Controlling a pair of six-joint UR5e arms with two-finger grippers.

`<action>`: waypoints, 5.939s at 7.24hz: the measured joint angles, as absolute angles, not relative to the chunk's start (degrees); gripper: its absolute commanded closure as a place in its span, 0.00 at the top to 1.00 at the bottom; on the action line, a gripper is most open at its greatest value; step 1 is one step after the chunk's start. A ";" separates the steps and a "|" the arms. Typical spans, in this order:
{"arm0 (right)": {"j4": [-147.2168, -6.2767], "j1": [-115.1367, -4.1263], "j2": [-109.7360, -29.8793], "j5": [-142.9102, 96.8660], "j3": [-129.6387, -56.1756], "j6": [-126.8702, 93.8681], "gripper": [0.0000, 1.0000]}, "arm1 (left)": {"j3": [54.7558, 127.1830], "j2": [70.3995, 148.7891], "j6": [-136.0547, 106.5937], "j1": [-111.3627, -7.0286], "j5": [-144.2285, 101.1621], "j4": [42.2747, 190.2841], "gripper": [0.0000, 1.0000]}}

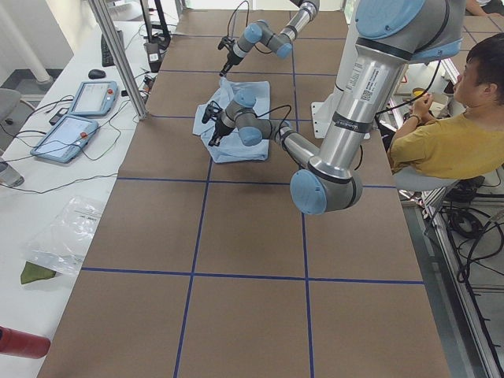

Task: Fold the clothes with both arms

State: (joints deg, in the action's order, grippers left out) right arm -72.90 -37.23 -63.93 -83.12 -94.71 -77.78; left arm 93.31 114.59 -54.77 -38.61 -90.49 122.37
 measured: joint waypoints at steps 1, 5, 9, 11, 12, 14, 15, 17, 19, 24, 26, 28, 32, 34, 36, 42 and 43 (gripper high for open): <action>-72.97 -38.56 -64.42 -86.44 -96.28 -76.81 1.00 | 95.30 113.48 -53.41 -38.77 -92.68 122.44 1.00; -72.98 -39.53 -65.62 -89.10 -98.88 -75.69 1.00 | 104.17 103.34 -60.28 -30.93 -94.26 124.14 1.00; -72.95 -39.55 -65.69 -88.94 -99.70 -75.67 1.00 | 104.76 100.24 -65.27 -22.97 -90.73 125.65 0.57; -72.95 -39.55 -65.70 -88.81 -99.75 -75.67 1.00 | 104.55 99.98 -65.48 -22.40 -90.72 125.68 0.08; -72.90 -39.55 -65.71 -88.76 -99.75 -75.69 1.00 | 104.66 99.97 -65.55 -22.27 -90.85 125.68 0.00; -72.71 -39.55 -65.72 -88.69 -99.75 -75.75 1.00 | 105.43 99.90 -65.62 -22.22 -90.96 125.67 0.00; -72.62 -39.55 -65.73 -88.69 -99.73 -75.76 1.00 | 106.72 99.02 -65.42 -22.34 -90.96 125.58 0.00; -72.43 -39.54 -65.67 -88.84 -99.89 -75.76 1.00 | 107.99 96.84 -62.36 -26.04 -90.92 125.20 0.00; -72.42 -39.30 -65.41 -89.12 -100.96 -75.93 1.00 | 103.86 98.45 -53.25 -36.23 -90.94 124.57 0.00; -73.15 -37.23 -65.34 -89.12 -105.68 -77.47 1.00 | 57.54 134.85 -44.41 -52.80 -89.87 127.85 0.00; -73.47 -36.35 -65.23 -89.16 -106.31 -78.51 1.00 | 47.69 141.44 -43.61 -54.36 -91.04 133.29 1.00; -79.72 -34.92 -59.78 -89.07 -104.97 -84.79 0.99 | 50.74 138.78 -40.12 -56.04 -96.69 136.36 1.00; -85.90 -33.22 -37.54 -86.28 -80.72 -102.40 0.93 | 67.20 126.18 -39.02 -57.43 -101.94 136.08 1.00; -78.29 -32.43 -32.36 -83.80 -68.32 -106.83 0.75 | 69.33 124.21 -39.53 -57.26 -101.44 136.06 1.00; -75.65 -31.07 -29.99 -82.56 -62.86 -109.37 0.66 | 69.86 123.66 -39.63 -57.18 -101.06 136.11 1.00; -75.65 -27.83 -29.66 -79.49 -57.67 -109.94 0.27 | 70.03 123.57 -39.67 -56.56 -99.74 136.14 1.00; -75.67 -27.67 -29.60 -78.79 -57.50 -109.90 0.03 | 70.04 123.57 -39.65 -56.54 -99.69 136.14 1.00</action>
State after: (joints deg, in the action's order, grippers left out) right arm -75.67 -27.67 -29.60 -78.79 -57.50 -109.90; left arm 70.04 123.57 -39.65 -56.54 -99.69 136.14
